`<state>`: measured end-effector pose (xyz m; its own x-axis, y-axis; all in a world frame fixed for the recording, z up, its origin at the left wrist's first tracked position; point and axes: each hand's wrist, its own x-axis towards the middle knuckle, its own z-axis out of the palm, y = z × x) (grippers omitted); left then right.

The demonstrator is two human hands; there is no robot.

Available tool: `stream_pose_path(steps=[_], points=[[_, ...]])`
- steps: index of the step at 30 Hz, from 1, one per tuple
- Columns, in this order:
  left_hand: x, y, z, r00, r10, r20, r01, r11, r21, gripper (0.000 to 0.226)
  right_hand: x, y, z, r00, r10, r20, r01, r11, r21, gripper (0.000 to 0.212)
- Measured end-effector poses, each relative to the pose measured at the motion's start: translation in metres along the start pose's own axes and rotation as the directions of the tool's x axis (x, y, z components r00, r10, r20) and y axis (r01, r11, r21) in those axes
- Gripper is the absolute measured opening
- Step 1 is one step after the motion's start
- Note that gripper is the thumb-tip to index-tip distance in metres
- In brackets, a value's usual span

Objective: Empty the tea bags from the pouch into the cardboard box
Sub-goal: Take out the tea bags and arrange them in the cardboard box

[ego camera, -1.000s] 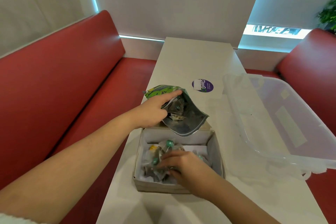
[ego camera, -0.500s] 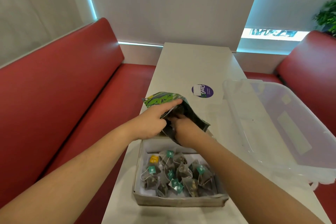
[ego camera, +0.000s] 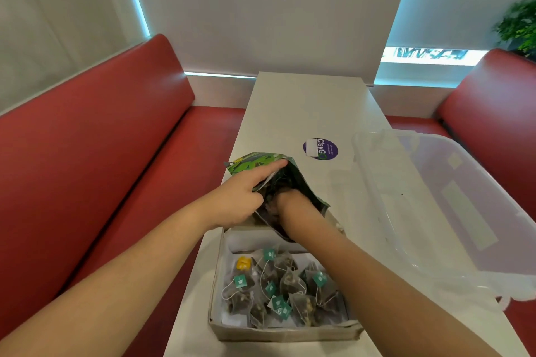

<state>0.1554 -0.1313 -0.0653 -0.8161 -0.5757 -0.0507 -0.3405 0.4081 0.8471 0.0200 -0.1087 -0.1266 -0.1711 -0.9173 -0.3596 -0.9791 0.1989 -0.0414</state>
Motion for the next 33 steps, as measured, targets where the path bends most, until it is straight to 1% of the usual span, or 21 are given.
stream_pose_path(steps=[1, 2, 3, 4, 5, 7, 9, 11, 13, 15, 16, 17, 21, 23, 25, 27, 29, 31, 33], points=[[-0.001, 0.0, 0.0, 1.0, 0.002, 0.0, -0.002, 1.0, -0.001, 0.087, -0.01, 0.001, 0.0, 1.0, 0.009, 0.008, -0.009, 1.0, 0.021, 0.036], [-0.001, 0.0, 0.001, 1.0, 0.003, -0.001, -0.003, 1.0, -0.003, 0.087, -0.02, 0.003, 0.002, 1.0, 0.005, -0.016, -0.004, 0.998, 0.066, 0.033], [-0.001, -0.001, 0.001, 1.0, 0.002, -0.003, -0.002, 1.0, -0.004, 0.086, -0.031, 0.004, 0.004, 0.995, -0.018, -0.101, 0.033, 0.989, 0.147, 0.026], [-0.001, -0.001, 0.001, 1.0, -0.002, -0.002, 0.002, 1.0, -0.006, 0.086, -0.044, 0.009, 0.009, 0.97, -0.059, -0.236, 0.111, 0.971, 0.21, 0.02], [-0.002, -0.002, 0.001, 1.0, -0.005, 0.0, 0.005, 1.0, -0.008, 0.087, -0.056, 0.013, 0.016, 0.926, -0.088, -0.367, 0.19, 0.949, 0.251, 0.018], [-0.002, -0.003, 0.001, 1.0, -0.01, 0.001, 0.01, 1.0, -0.007, 0.087, -0.081, 0.019, 0.022, 0.837, -0.132, -0.53, 0.307, 0.916, 0.257, 0.017], [-0.003, -0.002, 0.002, 1.0, -0.009, 0.001, 0.009, 1.0, 0.0, 0.088, -0.103, 0.018, 0.022, 0.758, -0.139, -0.637, 0.39, 0.88, 0.271, 0.016], [-0.004, -0.002, 0.002, 1.0, -0.009, -0.005, 0.009, 1.0, 0.018, 0.087, -0.126, 0.016, 0.02, 0.725, -0.156, -0.671, 0.464, 0.83, 0.309, 0.015], [-0.003, -0.001, 0.003, 1.0, -0.016, -0.006, 0.016, 1.0, 0.02, 0.087, -0.146, 0.014, 0.021, 0.723, -0.219, -0.655, 0.539, 0.771, 0.337, 0.015], [-0.003, -0.002, 0.004, 1.0, -0.024, -0.006, 0.024, 1.0, 0.006, 0.088, -0.156, 0.013, 0.024, 0.749, -0.289, -0.597, 0.561, 0.755, 0.339, 0.018], [-0.003, -0.002, 0.004, 1.0, -0.027, -0.006, 0.027, 1.0, 0.004, 0.088, -0.157, 0.014, 0.024, 0.759, -0.299, -0.578, 0.558, 0.756, 0.341, 0.02], [-0.003, -0.002, 0.004, 1.0, -0.026, -0.006, 0.026, 1.0, 0.008, 0.088, -0.156, 0.014, 0.024, 0.76, -0.287, -0.583, 0.552, 0.759, 0.346, 0.022], [-0.005, -0.002, 0.004, 1.0, -0.02, -0.009, 0.021, 1.0, 0.006, 0.086, -0.137, 0.018, 0.013, 0.749, -0.158, -0.643, 0.505, 0.764, 0.401, 0.025], [-0.005, -0.002, 0.003, 1.0, -0.023, -0.01, 0.023, 1.0, -0.007, 0.087, -0.116, 0.017, 0.008, 0.779, -0.149, -0.609, 0.458, 0.799, 0.39, 0.028], [-0.004, -0.002, 0.002, 1.0, -0.027, -0.007, 0.027, 1.0, -0.003, 0.087, -0.086, 0.015, 0.007, 0.844, -0.146, -0.516, 0.369, 0.857, 0.36, 0.034], [-0.004, -0.002, 0.001, 1.0, -0.025, 0.0, 0.025, 1.0, 0.005, 0.088, -0.05, 0.011, 0.008, 0.919, -0.14, -0.368, 0.266, 0.91, 0.318, 0.046], [-0.005, -0.001, 0.001, 1.0, -0.018, -0.005, 0.018, 1.0, 0.007, 0.089, -0.022, 0.004, 0.006, 0.966, -0.137, -0.22, 0.18, 0.965, 0.191, 0.059], [-0.005, -0.001, 0.0, 1.0, -0.01, -0.015, 0.01, 1.0, -0.003, 0.088, -0.004, -0.002, 0.002, 0.987, -0.118, -0.105, 0.129, 0.987, 0.099, 0.064], [-0.005, 0.0, -0.003, 1.0, -0.002, -0.027, 0.002, 1.0, -0.01, 0.088, 0.014, -0.006, 0.006, 0.98, -0.185, -0.078, 0.181, 0.982, -0.055, 0.054]])
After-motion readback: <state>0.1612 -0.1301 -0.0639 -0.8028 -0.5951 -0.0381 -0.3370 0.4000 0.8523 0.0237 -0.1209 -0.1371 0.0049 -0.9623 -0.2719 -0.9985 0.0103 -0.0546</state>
